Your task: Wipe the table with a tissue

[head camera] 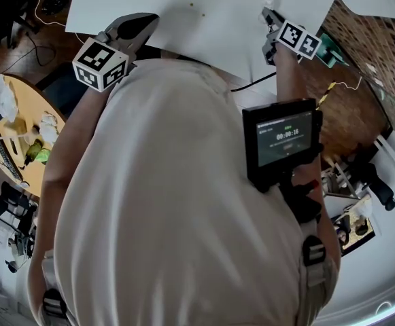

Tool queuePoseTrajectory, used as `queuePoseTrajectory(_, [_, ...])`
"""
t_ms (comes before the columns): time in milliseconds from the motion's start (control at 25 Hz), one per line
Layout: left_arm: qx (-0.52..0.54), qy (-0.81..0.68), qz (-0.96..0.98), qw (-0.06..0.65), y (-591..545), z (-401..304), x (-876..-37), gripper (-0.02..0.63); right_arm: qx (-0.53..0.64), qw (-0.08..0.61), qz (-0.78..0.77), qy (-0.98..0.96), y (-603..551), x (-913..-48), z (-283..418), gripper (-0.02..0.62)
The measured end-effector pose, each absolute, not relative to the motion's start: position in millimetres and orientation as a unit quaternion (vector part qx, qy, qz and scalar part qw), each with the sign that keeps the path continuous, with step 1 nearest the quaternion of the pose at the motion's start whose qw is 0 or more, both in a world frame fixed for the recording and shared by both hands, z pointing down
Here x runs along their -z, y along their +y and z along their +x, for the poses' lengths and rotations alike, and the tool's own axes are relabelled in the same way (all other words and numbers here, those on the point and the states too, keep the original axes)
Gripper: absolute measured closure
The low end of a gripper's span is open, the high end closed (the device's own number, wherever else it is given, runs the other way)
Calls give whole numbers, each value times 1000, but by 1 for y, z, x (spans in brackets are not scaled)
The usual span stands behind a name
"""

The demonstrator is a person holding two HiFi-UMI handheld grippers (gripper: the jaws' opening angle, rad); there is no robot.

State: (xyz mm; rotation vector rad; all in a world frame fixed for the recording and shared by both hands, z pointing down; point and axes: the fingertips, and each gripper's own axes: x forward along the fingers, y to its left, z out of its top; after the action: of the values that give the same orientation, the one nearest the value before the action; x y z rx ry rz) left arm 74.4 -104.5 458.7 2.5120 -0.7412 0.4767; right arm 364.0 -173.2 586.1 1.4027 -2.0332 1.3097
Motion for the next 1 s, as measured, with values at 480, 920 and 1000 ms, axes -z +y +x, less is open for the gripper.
queuePoseTrajectory(480, [-172, -280, 912, 245, -107, 54, -463, 600, -447, 202, 502, -712, -188, -594, 359, 568])
queuePoseTrajectory(920, [-178, -284, 910, 246, -103, 51, -464, 600, -410, 254, 508, -714, -200, -596, 355, 568])
queuePoseTrajectory(1000, [-178, -282, 910, 246, -103, 52, -464, 600, -404, 258, 506, -717, -202, -596, 350, 568])
